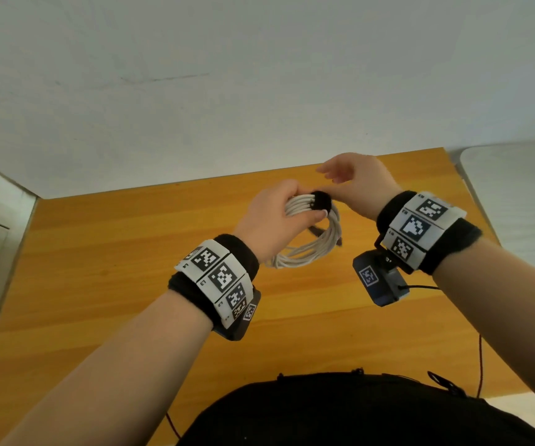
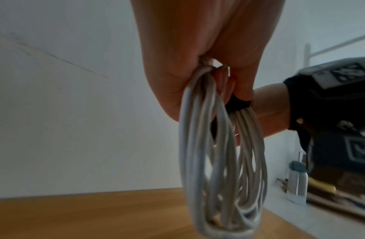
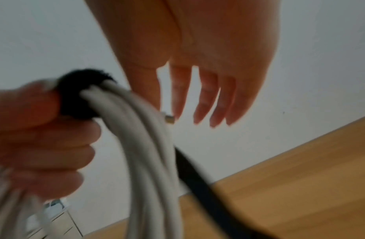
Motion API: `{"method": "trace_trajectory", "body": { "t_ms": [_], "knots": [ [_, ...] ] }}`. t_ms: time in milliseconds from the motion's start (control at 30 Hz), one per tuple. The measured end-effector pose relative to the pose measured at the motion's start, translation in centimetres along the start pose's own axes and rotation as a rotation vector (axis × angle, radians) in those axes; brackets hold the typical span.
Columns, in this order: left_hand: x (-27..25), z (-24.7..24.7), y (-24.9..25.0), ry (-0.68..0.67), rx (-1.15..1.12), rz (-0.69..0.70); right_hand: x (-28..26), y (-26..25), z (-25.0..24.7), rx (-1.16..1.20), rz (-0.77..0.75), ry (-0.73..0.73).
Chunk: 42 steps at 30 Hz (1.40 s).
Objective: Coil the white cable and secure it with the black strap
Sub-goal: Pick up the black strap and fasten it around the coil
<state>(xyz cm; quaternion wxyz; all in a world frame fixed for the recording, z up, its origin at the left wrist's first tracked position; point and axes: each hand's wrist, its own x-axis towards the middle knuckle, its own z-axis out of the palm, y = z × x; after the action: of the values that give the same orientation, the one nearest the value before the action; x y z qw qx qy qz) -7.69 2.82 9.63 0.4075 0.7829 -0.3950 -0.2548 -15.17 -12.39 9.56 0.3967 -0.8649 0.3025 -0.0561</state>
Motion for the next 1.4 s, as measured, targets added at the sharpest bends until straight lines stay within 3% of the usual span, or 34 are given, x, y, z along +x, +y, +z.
{"method": "trace_trajectory", "body": {
  "t_ms": [67,133,267,467,800,1033,1200,1300,1400],
  "knots": [
    [0.5,-0.2,-0.3,0.055,-0.031,-0.047,-1.0,-0.3,0.2,0.060,-0.029,0.208],
    [0.8,-0.5,-0.6,0.117,-0.119,-0.110,-2.5,-0.7,0.5,0.129,-0.039,0.250],
    [0.9,-0.7,-0.7,0.205,-0.227,-0.130,-5.2,-1.1,2.3,0.140,-0.032,0.073],
    [0.9,-0.3,-0.5,0.218,-0.288,-0.151,-5.3,-1.1,3.9,0.169,-0.002,0.003],
    [0.4,-0.4,0.0,0.187,-0.440,-0.203,-4.9,-1.6,4.1,0.176,-0.034,0.060],
    [0.7,-0.9,-1.0,0.247,-0.351,-0.214,-5.4,-2.3,3.1,0.535,0.047,-0.021],
    [1.0,-0.8,-1.4,0.262,-0.096,-0.145,-5.5,-2.1,2.8,0.234,0.042,-0.097],
    [0.9,-0.6,-1.4,0.251,0.027,-0.113,-5.7,-2.2,2.7,-0.113,-0.035,0.006],
    [0.8,-0.4,-1.6,0.229,0.136,-0.087,-5.8,-2.1,2.5,-0.306,-0.149,0.106]
  ]
}}
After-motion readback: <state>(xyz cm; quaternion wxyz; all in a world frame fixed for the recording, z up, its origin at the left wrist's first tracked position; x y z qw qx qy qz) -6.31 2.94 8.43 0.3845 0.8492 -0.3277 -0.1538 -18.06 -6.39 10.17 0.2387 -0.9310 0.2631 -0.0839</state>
